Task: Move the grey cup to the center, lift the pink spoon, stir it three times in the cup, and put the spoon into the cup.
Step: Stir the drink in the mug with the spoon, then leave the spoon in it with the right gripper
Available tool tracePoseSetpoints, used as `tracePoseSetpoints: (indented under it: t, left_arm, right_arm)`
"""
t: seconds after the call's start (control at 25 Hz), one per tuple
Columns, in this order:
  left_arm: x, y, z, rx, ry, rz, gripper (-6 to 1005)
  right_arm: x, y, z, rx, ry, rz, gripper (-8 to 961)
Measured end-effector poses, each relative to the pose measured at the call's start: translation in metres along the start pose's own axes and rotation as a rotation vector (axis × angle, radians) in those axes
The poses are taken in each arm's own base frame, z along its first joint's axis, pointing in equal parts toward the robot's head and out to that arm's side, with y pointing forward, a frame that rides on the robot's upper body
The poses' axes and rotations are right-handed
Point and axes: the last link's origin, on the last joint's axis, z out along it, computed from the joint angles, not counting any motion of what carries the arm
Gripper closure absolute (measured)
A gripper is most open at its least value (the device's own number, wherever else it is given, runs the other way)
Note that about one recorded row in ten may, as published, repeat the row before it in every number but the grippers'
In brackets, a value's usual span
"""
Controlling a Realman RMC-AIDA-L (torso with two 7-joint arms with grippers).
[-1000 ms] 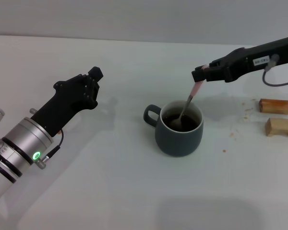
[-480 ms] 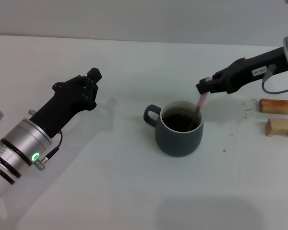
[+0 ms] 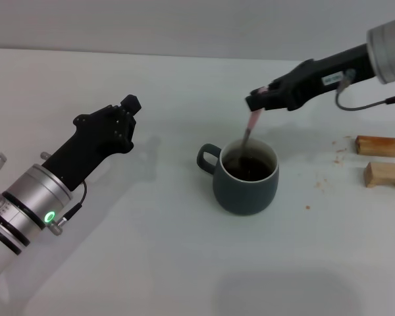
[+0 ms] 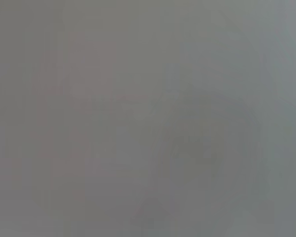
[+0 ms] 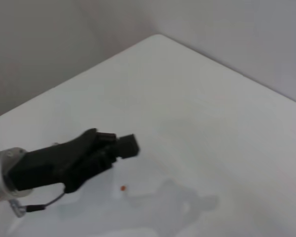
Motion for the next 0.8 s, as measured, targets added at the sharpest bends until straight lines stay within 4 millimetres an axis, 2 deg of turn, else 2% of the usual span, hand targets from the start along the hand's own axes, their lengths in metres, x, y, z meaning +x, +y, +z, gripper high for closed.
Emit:
tracePoseSetpoints:
  t: [0.12,0.28,0.6,0.8]
  left_arm:
    - [0.000,0.000,-0.001,0.004,0.000,-0.002,968]
    - [-0.001,-0.001,-0.001,0.008,-0.001,-0.002,968]
    - [0.001,-0.001,0.002,0.004,-0.002,0.002,967]
    - [0.001,-0.001,0.003,0.001,-0.005,0.004,966]
  right_arm:
    - [-0.004,0.008,0.011,-0.031,0.017,-0.026,852]
    - [-0.002,0.010,0.013,-0.041,0.044,-0.036,851]
    - [0.010,-0.006,-0.008,0.011,0.066,0.004,851]
    - [0.009,-0.017,-0.023,0.051,0.023,0.039,851]
